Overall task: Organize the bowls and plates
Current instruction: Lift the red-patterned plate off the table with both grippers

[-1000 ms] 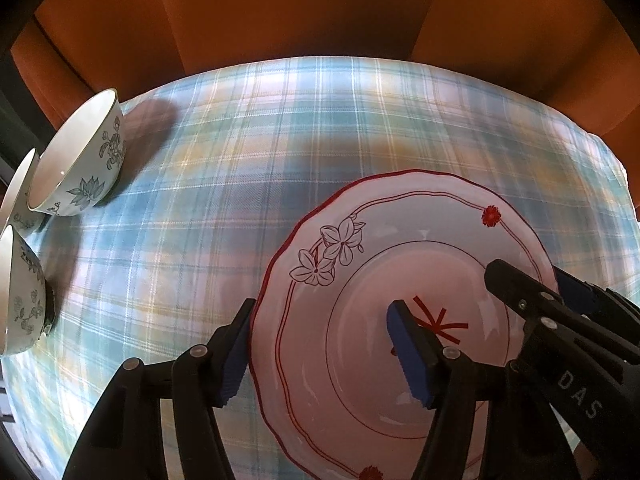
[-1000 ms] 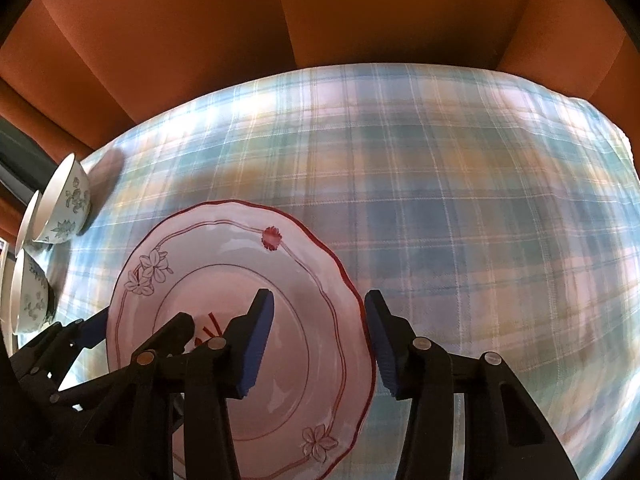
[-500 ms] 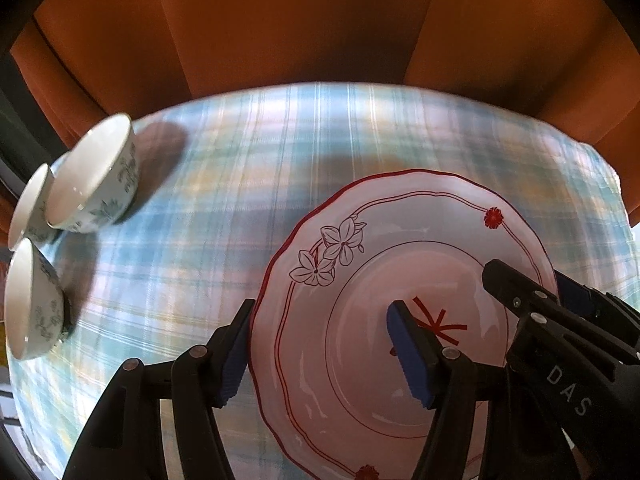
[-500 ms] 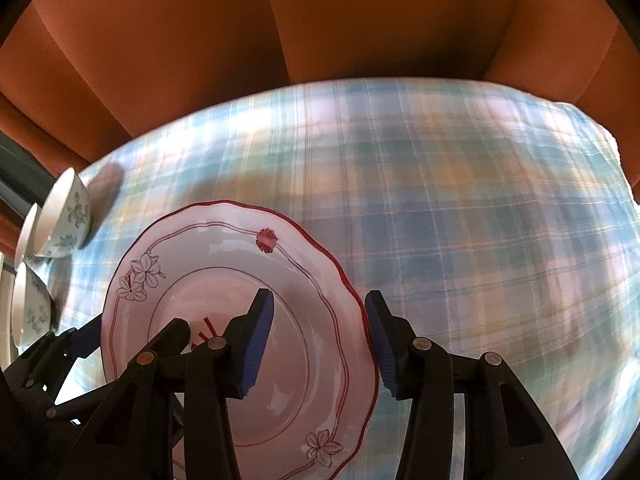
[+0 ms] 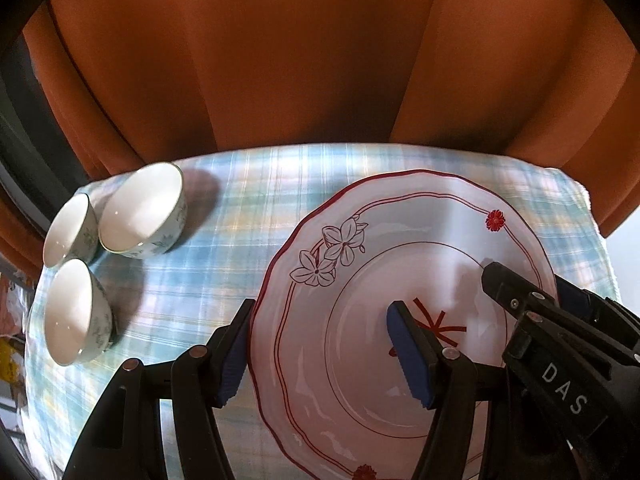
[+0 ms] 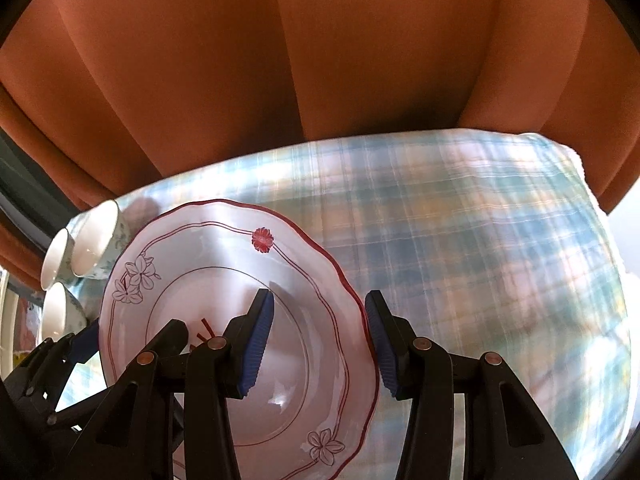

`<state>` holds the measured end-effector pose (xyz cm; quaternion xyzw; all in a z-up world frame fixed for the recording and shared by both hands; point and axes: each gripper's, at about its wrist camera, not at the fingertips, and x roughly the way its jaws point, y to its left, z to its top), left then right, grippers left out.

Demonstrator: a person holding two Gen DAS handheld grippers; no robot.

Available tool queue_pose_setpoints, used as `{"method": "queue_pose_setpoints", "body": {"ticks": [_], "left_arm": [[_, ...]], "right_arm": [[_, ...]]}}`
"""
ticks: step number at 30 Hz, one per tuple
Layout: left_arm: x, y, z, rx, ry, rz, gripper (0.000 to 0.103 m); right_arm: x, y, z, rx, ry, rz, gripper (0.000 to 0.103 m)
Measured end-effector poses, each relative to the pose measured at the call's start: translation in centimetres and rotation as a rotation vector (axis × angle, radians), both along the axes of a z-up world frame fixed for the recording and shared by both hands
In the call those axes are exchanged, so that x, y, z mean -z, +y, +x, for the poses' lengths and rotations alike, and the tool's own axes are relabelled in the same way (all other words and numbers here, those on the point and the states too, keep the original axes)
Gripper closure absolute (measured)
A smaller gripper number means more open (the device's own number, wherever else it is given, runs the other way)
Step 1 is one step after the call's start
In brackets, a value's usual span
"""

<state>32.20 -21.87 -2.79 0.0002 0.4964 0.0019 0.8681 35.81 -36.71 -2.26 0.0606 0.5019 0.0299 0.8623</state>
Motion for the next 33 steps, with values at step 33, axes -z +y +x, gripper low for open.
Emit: {"method": "queue_pose_setpoints", "body": {"ticks": [33], "left_arm": [[0.7, 0.7, -16.4, 0.236, 0.061, -0.093, 0.036]], "right_arm": [[-2.1, 2.5, -20.8, 0.23, 0.048, -0.14, 0.052]]}}
